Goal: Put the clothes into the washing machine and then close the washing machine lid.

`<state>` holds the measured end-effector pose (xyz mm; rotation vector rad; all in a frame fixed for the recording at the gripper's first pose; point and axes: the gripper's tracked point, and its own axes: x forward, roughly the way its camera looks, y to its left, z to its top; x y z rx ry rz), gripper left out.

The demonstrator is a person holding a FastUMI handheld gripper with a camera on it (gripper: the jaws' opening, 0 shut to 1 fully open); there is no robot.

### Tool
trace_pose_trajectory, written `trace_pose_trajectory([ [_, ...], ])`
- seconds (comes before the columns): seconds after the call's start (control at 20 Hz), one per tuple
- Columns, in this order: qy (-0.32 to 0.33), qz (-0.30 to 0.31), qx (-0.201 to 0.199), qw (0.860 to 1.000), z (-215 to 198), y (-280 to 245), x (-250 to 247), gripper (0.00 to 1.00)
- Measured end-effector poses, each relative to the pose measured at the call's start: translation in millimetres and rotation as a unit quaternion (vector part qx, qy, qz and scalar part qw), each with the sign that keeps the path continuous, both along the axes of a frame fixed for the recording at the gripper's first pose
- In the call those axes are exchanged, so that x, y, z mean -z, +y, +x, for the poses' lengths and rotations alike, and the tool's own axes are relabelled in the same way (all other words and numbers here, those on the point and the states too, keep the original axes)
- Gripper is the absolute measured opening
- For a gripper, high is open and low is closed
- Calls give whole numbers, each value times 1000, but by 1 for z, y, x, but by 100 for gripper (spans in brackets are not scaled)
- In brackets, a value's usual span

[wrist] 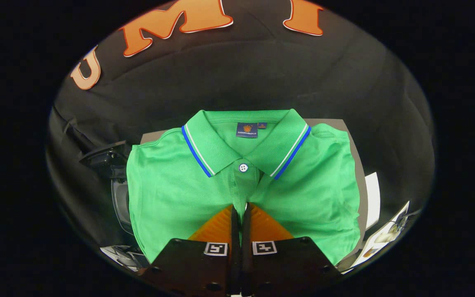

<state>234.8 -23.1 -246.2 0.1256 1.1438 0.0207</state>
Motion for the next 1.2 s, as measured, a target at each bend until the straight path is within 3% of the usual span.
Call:
trace_pose_trajectory([
  [0.3,-72,25,-2,997,0,2,-16,8],
  [0.55,-159,57,-1,986,2,1,-40,8],
  [1.0,-315,129,-5,940,12,5,-100,8],
  [1.2,-352,148,-26,924,4,-3,-122,8],
])
